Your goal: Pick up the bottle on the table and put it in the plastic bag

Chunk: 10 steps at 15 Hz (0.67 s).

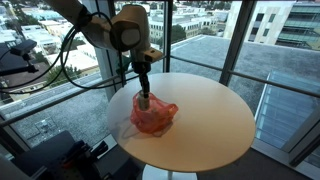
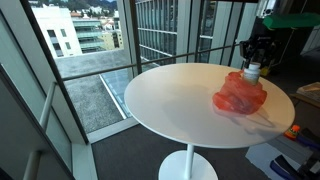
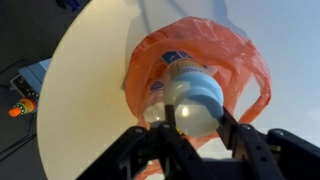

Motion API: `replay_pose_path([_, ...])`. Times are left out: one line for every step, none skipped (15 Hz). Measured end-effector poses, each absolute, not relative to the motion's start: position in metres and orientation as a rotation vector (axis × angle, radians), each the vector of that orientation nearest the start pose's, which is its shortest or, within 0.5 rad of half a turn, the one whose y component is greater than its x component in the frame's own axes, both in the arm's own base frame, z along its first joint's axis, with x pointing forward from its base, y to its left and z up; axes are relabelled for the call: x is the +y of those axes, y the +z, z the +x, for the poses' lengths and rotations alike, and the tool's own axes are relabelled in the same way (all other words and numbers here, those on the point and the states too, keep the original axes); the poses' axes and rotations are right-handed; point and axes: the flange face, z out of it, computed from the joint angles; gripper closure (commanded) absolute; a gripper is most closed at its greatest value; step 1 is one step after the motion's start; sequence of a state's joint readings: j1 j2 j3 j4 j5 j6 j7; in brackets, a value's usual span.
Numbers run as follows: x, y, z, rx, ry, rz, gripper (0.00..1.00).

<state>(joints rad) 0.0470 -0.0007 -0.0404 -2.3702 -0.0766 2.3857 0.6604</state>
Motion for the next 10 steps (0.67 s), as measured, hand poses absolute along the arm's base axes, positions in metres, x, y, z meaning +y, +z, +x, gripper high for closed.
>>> replay_pose_path([0.004,0.323,0.499,0.934,-0.063,-3.042,0.81])
replay_pose_path([0.004,0.32,0.499,0.93,-0.08,-3.039,0.81])
replay_pose_path([0.005,0.317,0.5,0.926,-0.103,-3.033,0.81])
replay_pose_path([0.005,0.313,0.501,0.924,-0.128,-3.026,0.81])
replay_pose_path([0.004,0.309,0.503,0.924,-0.148,-3.019,0.81])
replay_pose_path([0.003,0.305,0.503,0.926,-0.162,-3.014,0.81])
replay_pose_path([0.001,0.299,0.503,0.929,-0.167,-3.011,0.81])
replay_pose_path([-0.001,0.293,0.503,0.933,-0.168,-3.009,0.81])
replay_pose_path([-0.002,0.286,0.503,0.936,-0.163,-3.009,0.81])
replay_pose_path([-0.003,0.28,0.502,0.939,-0.153,-3.011,0.81])
